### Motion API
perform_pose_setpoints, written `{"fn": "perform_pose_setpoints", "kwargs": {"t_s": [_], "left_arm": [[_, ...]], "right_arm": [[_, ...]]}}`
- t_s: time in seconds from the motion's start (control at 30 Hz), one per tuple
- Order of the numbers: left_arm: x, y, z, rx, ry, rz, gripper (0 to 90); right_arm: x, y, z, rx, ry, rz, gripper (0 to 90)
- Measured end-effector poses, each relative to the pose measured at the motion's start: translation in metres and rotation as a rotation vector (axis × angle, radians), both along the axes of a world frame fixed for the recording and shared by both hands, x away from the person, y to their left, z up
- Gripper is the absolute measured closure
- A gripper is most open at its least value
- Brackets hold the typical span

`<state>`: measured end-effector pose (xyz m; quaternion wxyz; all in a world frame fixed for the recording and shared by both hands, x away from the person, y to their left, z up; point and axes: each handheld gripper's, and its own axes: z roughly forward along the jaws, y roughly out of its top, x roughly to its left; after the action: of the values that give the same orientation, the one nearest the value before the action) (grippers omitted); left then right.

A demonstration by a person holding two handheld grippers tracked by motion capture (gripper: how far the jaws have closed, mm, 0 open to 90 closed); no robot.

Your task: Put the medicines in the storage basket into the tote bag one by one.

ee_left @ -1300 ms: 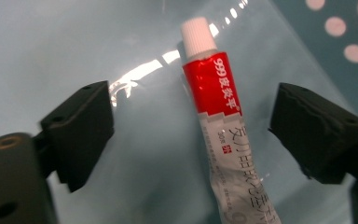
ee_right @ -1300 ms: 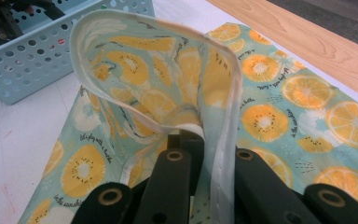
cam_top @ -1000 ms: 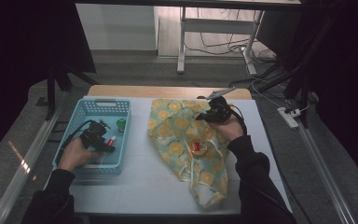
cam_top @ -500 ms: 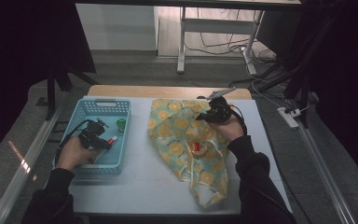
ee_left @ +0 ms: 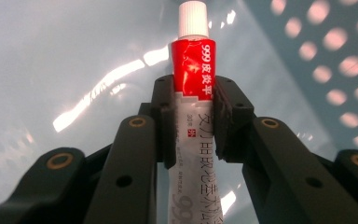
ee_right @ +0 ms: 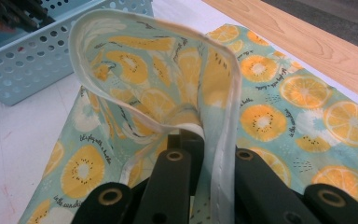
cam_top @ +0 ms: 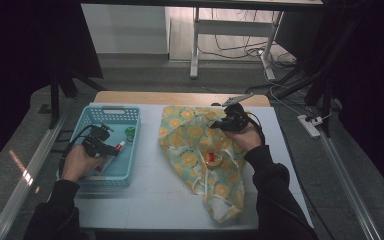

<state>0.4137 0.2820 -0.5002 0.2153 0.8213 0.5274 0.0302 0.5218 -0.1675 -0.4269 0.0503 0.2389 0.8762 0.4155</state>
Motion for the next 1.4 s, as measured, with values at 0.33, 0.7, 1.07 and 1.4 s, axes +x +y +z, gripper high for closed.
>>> {"fn": "perform_pose_setpoints", "kwargs": {"t_s": [0.33,0.7,1.07,1.4], "left_arm": [[-0.001,-0.003,0.038,-0.038,-0.088,-0.005,71.8],[-0.011,-0.048,0.076,-0.053,-0.134,-0.125,71.8],[-0.016,-0.11,0.094,-0.113,-0.143,-0.269,71.8],[-0.009,-0.164,0.088,-0.133,-0.119,-0.356,71.8]], "right_arm": [[0.0,0.001,0.0,0.001,-0.002,-0.002,90.0],[0.001,0.001,0.0,0.002,-0.002,-0.002,90.0],[0.001,0.001,0.002,0.007,-0.002,-0.008,90.0],[0.0,0.001,0.001,0.008,-0.003,-0.006,90.0]]}}
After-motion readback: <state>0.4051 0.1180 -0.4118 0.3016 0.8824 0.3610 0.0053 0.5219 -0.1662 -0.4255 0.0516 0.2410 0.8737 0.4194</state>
